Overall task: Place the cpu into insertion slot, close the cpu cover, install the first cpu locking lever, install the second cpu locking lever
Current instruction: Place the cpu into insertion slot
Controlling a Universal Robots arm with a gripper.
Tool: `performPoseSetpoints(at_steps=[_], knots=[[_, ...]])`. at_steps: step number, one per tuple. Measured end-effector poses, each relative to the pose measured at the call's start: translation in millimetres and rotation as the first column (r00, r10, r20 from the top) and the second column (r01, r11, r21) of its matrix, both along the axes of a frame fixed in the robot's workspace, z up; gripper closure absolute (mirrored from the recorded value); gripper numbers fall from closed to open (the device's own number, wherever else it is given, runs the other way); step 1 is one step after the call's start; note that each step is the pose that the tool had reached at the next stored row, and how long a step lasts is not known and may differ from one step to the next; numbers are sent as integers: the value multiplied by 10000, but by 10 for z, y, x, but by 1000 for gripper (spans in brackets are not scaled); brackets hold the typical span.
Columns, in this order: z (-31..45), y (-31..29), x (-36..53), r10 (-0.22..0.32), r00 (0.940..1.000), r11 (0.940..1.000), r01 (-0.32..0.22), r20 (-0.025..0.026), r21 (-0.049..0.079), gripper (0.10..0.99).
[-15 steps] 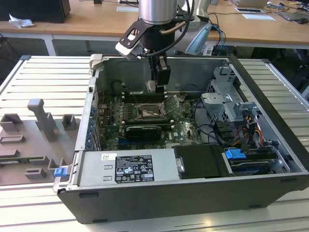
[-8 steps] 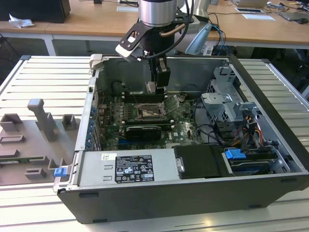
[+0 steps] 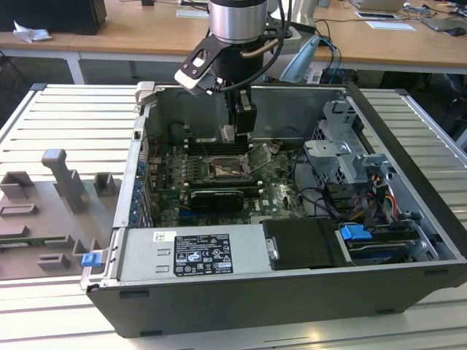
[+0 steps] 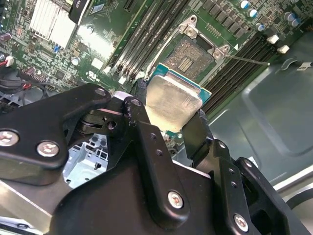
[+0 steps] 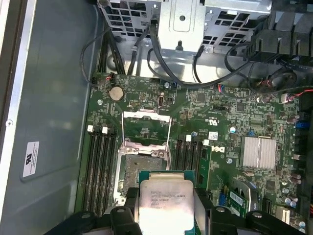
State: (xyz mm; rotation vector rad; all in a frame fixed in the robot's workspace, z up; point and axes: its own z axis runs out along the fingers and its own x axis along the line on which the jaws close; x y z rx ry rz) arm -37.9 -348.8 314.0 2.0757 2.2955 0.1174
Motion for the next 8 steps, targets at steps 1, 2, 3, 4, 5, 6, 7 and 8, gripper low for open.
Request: performPoseSetpoints(at_steps=[1, 2, 3, 4, 5, 6, 7, 8], knots=[[-2, 0, 0, -36, 10000, 10000, 36, -1, -2, 549], [-6, 0, 0, -103, 9999, 9999, 103, -2, -2, 549], [-11, 0, 0, -200, 9998, 9998, 200, -1, -2, 549], [-21, -1, 0, -389, 9992, 9992, 389, -1, -1, 549], [-38, 1, 0, -575, 9983, 9983, 575, -2, -2, 549], [-55, 2, 0, -609, 9981, 9981, 609, -2, -1, 549], [-73, 3, 0, -617, 9981, 9981, 617, -2, -2, 549], [-110, 8, 0, -623, 9981, 9981, 623, -2, -3, 549]])
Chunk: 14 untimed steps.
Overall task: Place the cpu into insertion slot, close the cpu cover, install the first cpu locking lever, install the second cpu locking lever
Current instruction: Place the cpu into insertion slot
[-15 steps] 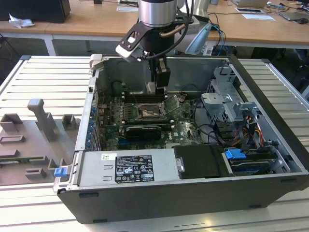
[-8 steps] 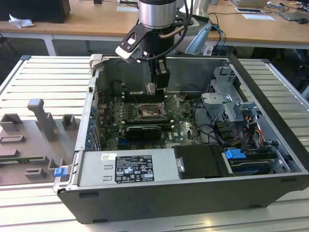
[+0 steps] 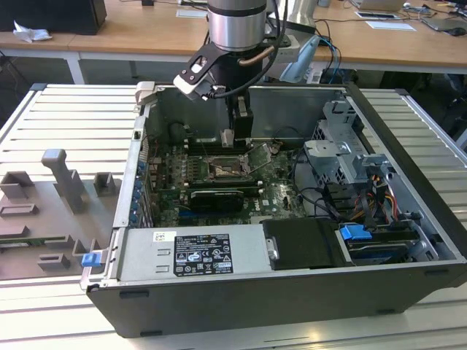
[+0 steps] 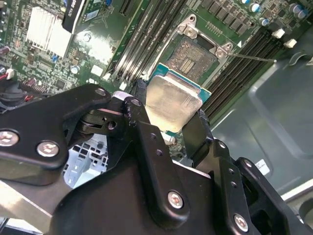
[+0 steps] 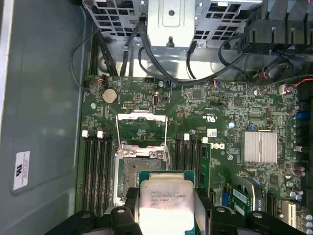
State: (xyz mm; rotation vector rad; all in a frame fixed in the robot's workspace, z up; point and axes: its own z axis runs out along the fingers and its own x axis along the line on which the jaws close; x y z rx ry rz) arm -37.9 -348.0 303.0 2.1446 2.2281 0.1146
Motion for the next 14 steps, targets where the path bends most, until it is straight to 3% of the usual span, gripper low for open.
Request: performPoseSetpoints(at_steps=[4, 14], knots=[[-98, 5, 0, -9, 10000, 10000, 9, 0, 2, 549], [-151, 5, 0, -37, 10000, 10000, 37, 1, 3, 549]])
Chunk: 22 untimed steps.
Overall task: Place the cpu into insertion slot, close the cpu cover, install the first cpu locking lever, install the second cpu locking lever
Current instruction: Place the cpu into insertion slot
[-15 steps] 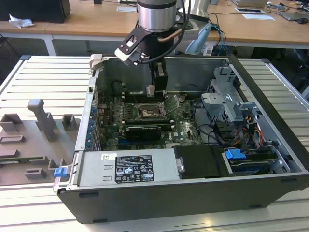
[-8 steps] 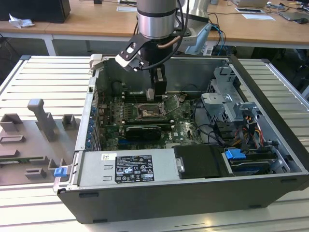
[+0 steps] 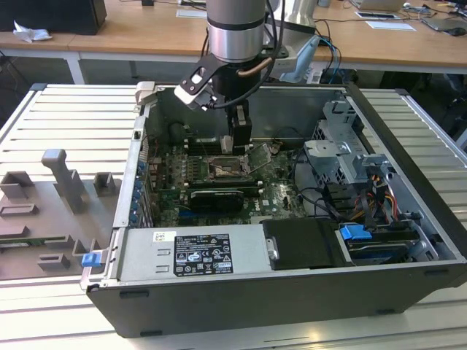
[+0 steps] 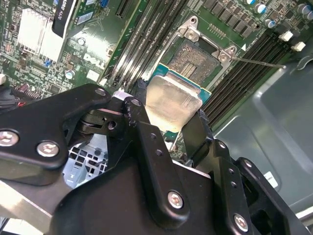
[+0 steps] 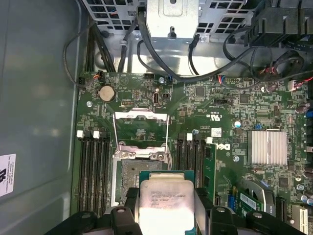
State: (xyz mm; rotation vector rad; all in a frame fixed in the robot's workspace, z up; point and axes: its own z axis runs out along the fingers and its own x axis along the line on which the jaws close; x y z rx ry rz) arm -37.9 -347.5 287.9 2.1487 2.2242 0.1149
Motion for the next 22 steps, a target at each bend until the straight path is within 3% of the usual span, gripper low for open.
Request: performPoseSetpoints(at_steps=[17, 22], knots=[[-32, 0, -3, -9, 10000, 10000, 9, 1, 0, 549], [-127, 4, -7, -12, 10000, 10000, 12, 0, -1, 549]])
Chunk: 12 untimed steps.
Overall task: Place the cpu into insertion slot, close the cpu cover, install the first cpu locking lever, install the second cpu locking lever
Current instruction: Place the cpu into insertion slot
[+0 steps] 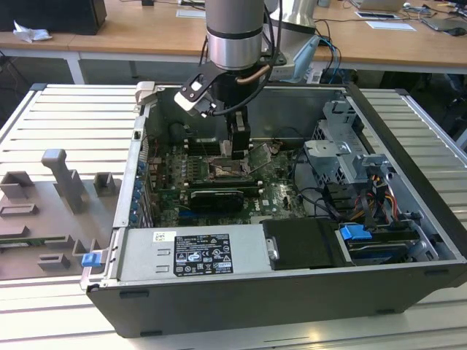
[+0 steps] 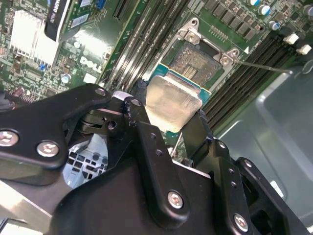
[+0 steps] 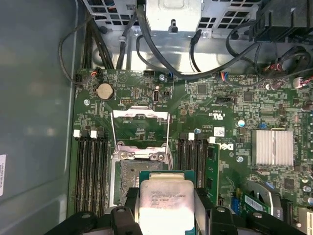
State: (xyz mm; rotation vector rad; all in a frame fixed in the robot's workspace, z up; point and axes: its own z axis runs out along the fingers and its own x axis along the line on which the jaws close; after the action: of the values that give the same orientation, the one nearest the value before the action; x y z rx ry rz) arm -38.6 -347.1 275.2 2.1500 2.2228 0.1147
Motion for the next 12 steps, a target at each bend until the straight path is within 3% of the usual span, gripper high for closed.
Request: performPoseSetpoints(at_steps=[3, 12], knots=[[-52, 1, 0, 2, 10000, 10000, -2, 0, 1, 549], [-97, 1, 0, 1, 10000, 10000, -1, 0, 0, 549]])
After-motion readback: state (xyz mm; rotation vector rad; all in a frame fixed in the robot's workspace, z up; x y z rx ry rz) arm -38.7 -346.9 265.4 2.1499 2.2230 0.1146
